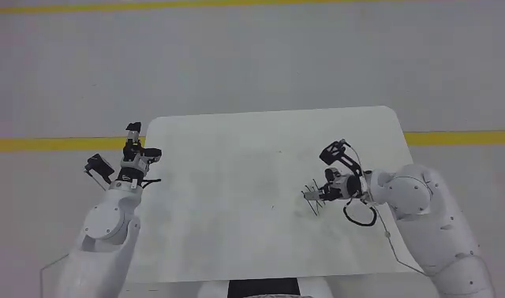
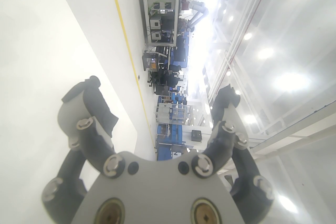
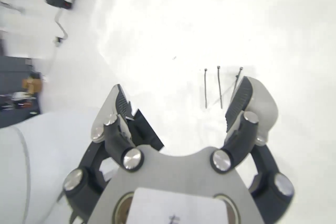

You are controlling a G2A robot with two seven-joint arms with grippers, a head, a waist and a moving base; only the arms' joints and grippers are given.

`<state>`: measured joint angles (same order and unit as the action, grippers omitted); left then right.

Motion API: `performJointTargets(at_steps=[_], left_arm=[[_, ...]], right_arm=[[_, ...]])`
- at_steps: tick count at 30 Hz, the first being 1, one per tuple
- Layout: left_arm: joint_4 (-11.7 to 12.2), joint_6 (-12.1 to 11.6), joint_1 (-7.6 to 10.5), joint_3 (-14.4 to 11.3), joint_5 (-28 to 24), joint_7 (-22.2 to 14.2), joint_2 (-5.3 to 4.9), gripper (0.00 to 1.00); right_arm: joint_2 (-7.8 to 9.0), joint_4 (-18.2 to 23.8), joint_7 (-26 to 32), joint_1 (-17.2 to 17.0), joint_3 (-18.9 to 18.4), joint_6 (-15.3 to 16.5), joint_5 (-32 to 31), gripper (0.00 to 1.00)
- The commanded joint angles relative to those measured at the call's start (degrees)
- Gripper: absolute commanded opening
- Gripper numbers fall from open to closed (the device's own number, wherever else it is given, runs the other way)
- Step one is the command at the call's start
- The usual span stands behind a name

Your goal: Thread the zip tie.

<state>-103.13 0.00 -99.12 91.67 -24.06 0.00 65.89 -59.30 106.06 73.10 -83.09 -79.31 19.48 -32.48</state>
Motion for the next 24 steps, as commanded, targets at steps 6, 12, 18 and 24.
performJointTargets(at_steps=[6,12,18,24], left_arm=[[0.0,0.0,0.0,0.0,0.0,0.0,0.0,1.0],[0.0,0.0,0.0,0.0,0.0,0.0,0.0,1.0],[0.0,0.0,0.0,0.0,0.0,0.0,0.0,1.0],[0.0,0.0,0.0,0.0,0.0,0.0,0.0,1.0]], right_arm=[[1.98,-1.85,6.54,4.96,10.25,0.0,-9.66,1.0],[2.41,-1.62,6.54,5.78,12.54,0.0,-9.38,1.0],[2.41,-1.62,6.54,5.78,12.54,0.0,-9.38,1.0],[2.69,-3.22,-1.16,4.65,11.02,0.0,-3.51,1.0]])
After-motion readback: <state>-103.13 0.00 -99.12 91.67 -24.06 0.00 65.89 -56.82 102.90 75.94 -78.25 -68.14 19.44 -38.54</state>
